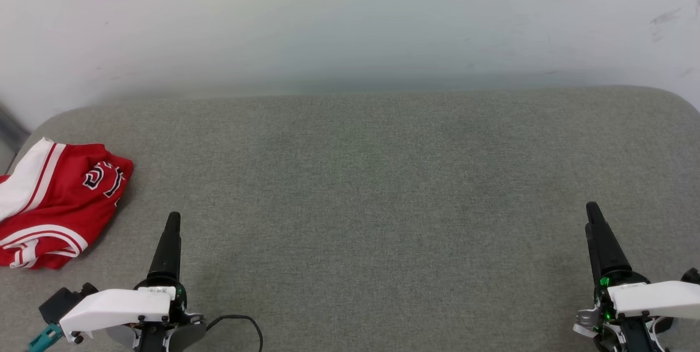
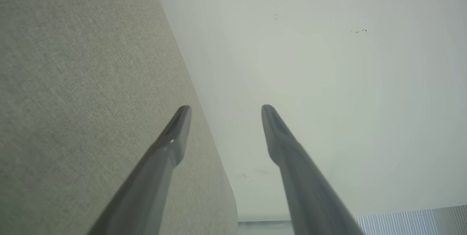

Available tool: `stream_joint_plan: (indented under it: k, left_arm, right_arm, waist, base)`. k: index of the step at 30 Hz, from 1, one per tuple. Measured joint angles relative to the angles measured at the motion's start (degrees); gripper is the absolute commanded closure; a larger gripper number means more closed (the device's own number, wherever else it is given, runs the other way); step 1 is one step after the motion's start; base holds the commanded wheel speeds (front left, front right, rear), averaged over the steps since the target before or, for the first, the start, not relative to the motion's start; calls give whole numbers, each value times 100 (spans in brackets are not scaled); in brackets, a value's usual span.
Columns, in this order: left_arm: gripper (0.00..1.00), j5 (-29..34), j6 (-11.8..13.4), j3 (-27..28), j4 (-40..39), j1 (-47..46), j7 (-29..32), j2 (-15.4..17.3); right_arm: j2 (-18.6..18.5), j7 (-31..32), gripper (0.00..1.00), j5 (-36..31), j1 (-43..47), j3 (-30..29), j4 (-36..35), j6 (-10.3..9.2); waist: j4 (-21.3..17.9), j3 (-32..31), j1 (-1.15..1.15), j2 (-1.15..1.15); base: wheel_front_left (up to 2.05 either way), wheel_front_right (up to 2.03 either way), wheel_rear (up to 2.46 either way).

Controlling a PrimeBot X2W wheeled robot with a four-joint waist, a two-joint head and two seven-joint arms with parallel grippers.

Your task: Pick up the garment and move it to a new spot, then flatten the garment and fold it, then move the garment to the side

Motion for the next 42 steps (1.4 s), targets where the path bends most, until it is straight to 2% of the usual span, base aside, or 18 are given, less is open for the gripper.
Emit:
stream_joint_plan:
  k: [14, 22, 42]
  left_arm:
    - [0, 1994, 656, -343, -510, 67, -314, 0]
    - [0, 3034, 932, -553, -601, 119, -468, 4]
    - [0, 4556, 1400, -1079, -896, 226, -821, 210]
  right_arm:
    - [1, -307, 0, -1835, 114, 141, -538, 0]
    - [1, -478, 0, -2860, 144, 241, -746, 0]
    - [1, -837, 0, -4563, 280, 343, -1015, 0]
  waist:
    - [5, 39, 0, 0]
    - [6, 44, 0, 0]
    - [13, 33, 0, 0]
  base:
    - [0, 0, 0]
    - [0, 0, 0]
    - [0, 0, 0]
